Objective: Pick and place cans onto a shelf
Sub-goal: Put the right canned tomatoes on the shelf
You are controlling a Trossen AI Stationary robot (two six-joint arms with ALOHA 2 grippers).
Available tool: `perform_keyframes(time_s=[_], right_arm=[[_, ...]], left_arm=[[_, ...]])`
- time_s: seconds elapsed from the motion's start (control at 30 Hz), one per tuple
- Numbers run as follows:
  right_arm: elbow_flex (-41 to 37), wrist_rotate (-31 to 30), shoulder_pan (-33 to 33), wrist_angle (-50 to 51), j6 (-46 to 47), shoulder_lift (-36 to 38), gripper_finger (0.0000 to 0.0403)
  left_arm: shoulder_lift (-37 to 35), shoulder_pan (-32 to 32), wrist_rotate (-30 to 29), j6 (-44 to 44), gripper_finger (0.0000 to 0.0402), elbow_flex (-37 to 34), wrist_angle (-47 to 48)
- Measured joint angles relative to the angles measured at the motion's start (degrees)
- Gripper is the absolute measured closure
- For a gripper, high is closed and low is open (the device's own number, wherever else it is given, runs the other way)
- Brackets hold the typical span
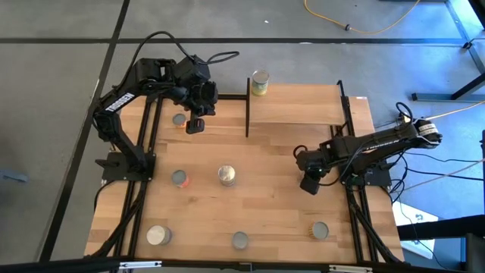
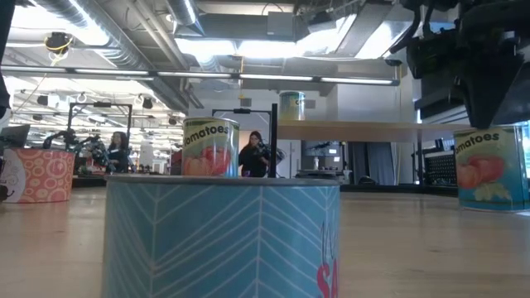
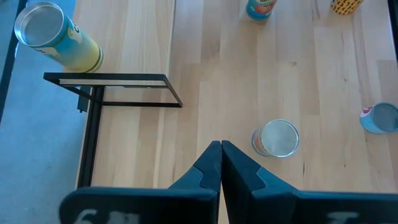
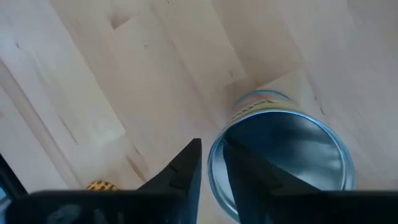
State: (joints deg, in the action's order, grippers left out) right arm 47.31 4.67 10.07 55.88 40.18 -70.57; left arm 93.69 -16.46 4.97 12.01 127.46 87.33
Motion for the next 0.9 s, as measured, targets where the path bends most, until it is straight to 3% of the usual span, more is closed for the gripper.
perform_keyframes(time_s=[0.37, 0.73, 0.9], right_arm=[[-0.04, -0.23, -0.01, 0.0, -0.04, -0.11, 0.0394], [0.96, -1.26, -0.04, 1.72, -1.1, 0.41, 0.04], [3.69, -5.26, -0.12, 3.45, -1.92, 0.33, 0.0401]], left_arm=[[0.0, 0.02, 0.0, 0.01, 0.0401, 0.0, -1.15], [0.0, 0.02, 0.0, 0.03, 0.0401, 0.0, -1.38], [0.0, 0.02, 0.0, 0.03, 0.0401, 0.0, -1.38]])
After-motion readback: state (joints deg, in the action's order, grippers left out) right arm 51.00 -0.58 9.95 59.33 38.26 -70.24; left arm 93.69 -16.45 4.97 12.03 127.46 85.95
